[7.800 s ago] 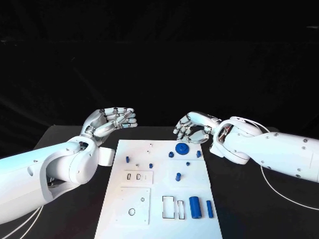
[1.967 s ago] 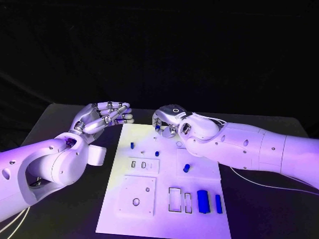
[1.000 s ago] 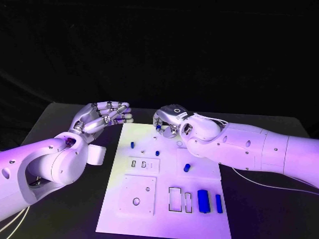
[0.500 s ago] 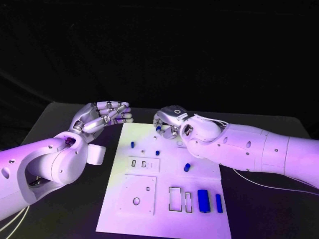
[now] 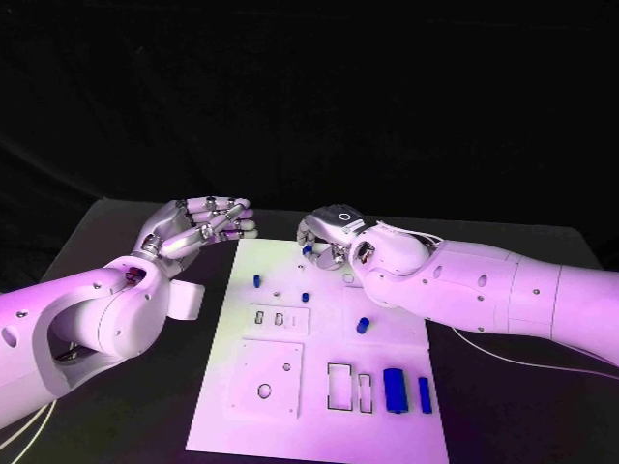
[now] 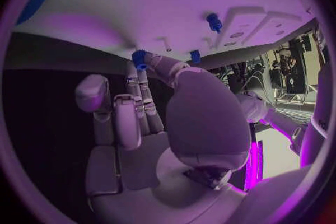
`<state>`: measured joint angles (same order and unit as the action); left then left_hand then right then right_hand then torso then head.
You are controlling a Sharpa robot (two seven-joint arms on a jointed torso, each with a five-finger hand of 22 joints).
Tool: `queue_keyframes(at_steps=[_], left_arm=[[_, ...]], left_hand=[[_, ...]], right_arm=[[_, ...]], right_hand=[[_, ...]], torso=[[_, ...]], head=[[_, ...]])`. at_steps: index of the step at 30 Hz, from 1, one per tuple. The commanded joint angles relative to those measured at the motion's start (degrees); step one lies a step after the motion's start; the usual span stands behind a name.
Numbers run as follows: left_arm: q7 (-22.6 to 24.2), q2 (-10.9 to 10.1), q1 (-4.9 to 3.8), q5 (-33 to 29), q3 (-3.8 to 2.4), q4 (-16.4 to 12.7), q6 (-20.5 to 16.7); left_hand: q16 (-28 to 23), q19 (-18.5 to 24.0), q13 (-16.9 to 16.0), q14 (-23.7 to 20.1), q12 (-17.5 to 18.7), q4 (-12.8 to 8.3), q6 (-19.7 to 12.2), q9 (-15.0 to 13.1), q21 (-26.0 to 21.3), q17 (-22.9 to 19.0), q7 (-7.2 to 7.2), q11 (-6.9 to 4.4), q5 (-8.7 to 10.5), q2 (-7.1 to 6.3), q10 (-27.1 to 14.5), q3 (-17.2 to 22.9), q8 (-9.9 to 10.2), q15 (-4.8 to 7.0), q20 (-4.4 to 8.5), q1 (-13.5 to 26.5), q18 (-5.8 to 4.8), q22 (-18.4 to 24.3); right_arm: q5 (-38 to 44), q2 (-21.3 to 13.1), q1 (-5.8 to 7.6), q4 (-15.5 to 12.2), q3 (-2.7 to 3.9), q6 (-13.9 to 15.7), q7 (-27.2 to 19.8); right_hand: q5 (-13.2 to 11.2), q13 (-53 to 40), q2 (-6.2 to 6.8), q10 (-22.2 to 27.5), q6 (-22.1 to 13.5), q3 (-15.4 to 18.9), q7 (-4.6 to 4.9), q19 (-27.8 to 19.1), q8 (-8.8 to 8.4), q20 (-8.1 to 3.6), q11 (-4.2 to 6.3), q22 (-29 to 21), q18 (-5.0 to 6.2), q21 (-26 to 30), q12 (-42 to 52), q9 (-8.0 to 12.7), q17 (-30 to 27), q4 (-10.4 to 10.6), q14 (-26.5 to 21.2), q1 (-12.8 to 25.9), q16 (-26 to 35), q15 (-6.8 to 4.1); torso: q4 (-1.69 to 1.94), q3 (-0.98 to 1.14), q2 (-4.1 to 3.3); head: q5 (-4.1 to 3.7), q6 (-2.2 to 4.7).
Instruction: Assemble the parts on the task board
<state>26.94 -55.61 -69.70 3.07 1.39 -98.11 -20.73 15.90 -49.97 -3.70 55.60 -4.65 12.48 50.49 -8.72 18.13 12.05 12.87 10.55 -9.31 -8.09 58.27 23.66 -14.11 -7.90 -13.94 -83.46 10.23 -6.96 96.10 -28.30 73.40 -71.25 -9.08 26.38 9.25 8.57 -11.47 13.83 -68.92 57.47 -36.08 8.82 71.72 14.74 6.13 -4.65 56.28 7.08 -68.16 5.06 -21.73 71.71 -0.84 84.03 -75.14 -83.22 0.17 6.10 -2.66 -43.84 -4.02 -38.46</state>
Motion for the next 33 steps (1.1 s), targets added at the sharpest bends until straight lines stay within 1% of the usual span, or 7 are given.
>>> queue_keyframes(at_steps=[1, 10, 17, 23, 29, 32, 33], left_arm=[[0.28, 0.03, -0.08, 0.22, -0.06, -0.08, 0.95], [0.22, -0.04, -0.08, 0.21, -0.06, -0.04, 0.95], [0.24, -0.3, -0.08, 0.21, -0.05, 0.19, 0.95], [0.28, -0.64, -0.08, 0.13, -0.04, 0.73, 0.92], [0.37, -0.51, -0.07, 0.09, -0.03, 1.46, 1.13], [0.4, -0.36, -0.06, 0.09, -0.03, 1.77, 1.23], [0.4, -0.32, -0.06, 0.09, -0.03, 1.85, 1.26]], left_hand=[[-0.21, -0.02, -0.02, -0.03, 0.18, 0.05, -0.45, 0.07, -0.03, 0.09, 1.19, 0.26, 0.38, -0.23, 0.07, 0.29, 0.36, -0.27, -0.33, 0.3, 0.22, 0.08], [-0.33, -0.01, -0.03, -0.06, 0.4, -0.02, -0.5, 0.09, -0.07, 0.2, 1.2, 0.28, 0.4, -0.29, 0.1, 0.43, 0.4, -0.29, -0.36, 0.42, 0.22, 0.15], [-0.33, -0.01, -0.03, -0.06, 0.4, -0.02, -0.5, 0.09, -0.07, 0.2, 1.2, 0.28, 0.4, -0.29, 0.1, 0.43, 0.4, -0.29, -0.36, 0.42, 0.22, 0.15], [-0.33, -0.01, -0.03, -0.06, 0.4, -0.02, -0.5, 0.09, -0.07, 0.2, 1.2, 0.28, 0.4, -0.29, 0.1, 0.43, 0.4, -0.29, -0.36, 0.42, 0.22, 0.15], [-0.37, 0.0, -0.04, -0.06, 0.47, -0.03, -0.51, 0.1, -0.08, 0.24, 1.2, 0.29, 0.41, -0.3, 0.11, 0.47, 0.41, -0.3, -0.37, 0.49, 0.23, 0.18], [-0.37, 0.0, -0.04, -0.06, 0.47, -0.03, -0.51, 0.1, -0.08, 0.24, 1.2, 0.29, 0.41, -0.3, 0.11, 0.47, 0.41, -0.3, -0.37, 0.49, 0.23, 0.18], [-0.37, 0.0, -0.04, -0.06, 0.47, -0.03, -0.51, 0.1, -0.08, 0.24, 1.2, 0.29, 0.41, -0.3, 0.11, 0.47, 0.41, -0.3, -0.37, 0.49, 0.23, 0.18]], right_arm=[[0.03, 0.03, -0.04, 0.14, -0.04, -0.45, 0.04], [-0.52, -0.75, -0.04, -0.51, -0.04, -0.69, -0.09], [-2.01, -6.84, 0.02, -6.65, 0.08, 1.73, 2.57], [-6.72, -15.29, 0.86, -14.61, 0.38, 3.56, 5.76], [-15.93, -22.85, 2.02, -20.95, 0.55, 1.8, 7.52], [-19.6, -24.6, 2.26, -21.52, 0.56, -0.57, 8.09], [-20.5, -24.85, 2.29, -21.39, 0.56, -1.25, 8.14]], right_hand=[[-1.17, 1.89, 1.32, 4.82, -2.37, 0.57, 0.83, -2.19, -1.6, 0.7, -1.29, -3.08, 0.35, 2.5, -1.59, 0.14, -2.9, 0.88, 1.77, 1.2, 1.38, 1.17], [-0.08, 5.49, -1.22, 10.87, -5.27, 16.68, 1.14, -4.2, -5.91, 1.6, -2.09, -8.76, 1.43, 8.46, -0.49, 1.12, -7.97, 4.08, 0.7, -3.44, 3.73, 1.72], [2.02, 5.77, -1.77, 7.52, -3.93, 18.23, 1.08, -2.29, -6.32, 1.35, -1.68, -6.44, 1.0, 7.09, 1.46, 1.29, -6.67, 6.18, 1.21, -4.6, 2.94, 1.38], [2.34, 6.01, -0.43, 2.1, -1.76, 16.88, 1.23, 0.05, -6.22, 1.07, -1.19, -2.47, 0.28, 4.29, 2.88, 1.29, -3.42, 8.92, 2.08, -3.31, 1.1, 1.06], [2.31, 3.92, 1.71, -6.94, -1.61, 14.84, -0.35, 1.98, -6.58, -0.38, 1.01, 1.51, -0.37, 1.49, 5.95, 1.3, 0.28, 11.13, 2.82, -3.72, -0.78, -0.69], [4.47, -3.9, 0.88, -9.3, -3.05, 21.37, -1.87, 2.47, -5.97, -2.24, 2.58, 3.0, -0.66, 0.66, 13.09, 0.49, 1.47, 11.61, 2.96, -4.74, -1.45, -2.56], [4.07, -5.98, 1.73, -11.01, -3.63, 22.58, -1.52, 2.76, -5.95, -2.04, 2.55, 3.66, -0.84, 0.26, 15.65, 0.38, 2.11, 11.77, 3.08, -4.94, -1.67, -2.06]], torso=[[-0.01, -0.02, -0.01], [0.02, -0.06, 0.03], [-0.32, 0.07, 0.16], [-1.17, 0.3, 0.41], [-1.9, 0.74, 0.64], [-2.1, 0.92, 0.73], [-2.2, 0.98, 0.74]], head=[[-0.07, 0.05], [-0.08, -0.02], [0.13, 0.1], [0.24, 0.42], [0.11, 0.61], [0.12, 0.72], [0.17, 0.71]])
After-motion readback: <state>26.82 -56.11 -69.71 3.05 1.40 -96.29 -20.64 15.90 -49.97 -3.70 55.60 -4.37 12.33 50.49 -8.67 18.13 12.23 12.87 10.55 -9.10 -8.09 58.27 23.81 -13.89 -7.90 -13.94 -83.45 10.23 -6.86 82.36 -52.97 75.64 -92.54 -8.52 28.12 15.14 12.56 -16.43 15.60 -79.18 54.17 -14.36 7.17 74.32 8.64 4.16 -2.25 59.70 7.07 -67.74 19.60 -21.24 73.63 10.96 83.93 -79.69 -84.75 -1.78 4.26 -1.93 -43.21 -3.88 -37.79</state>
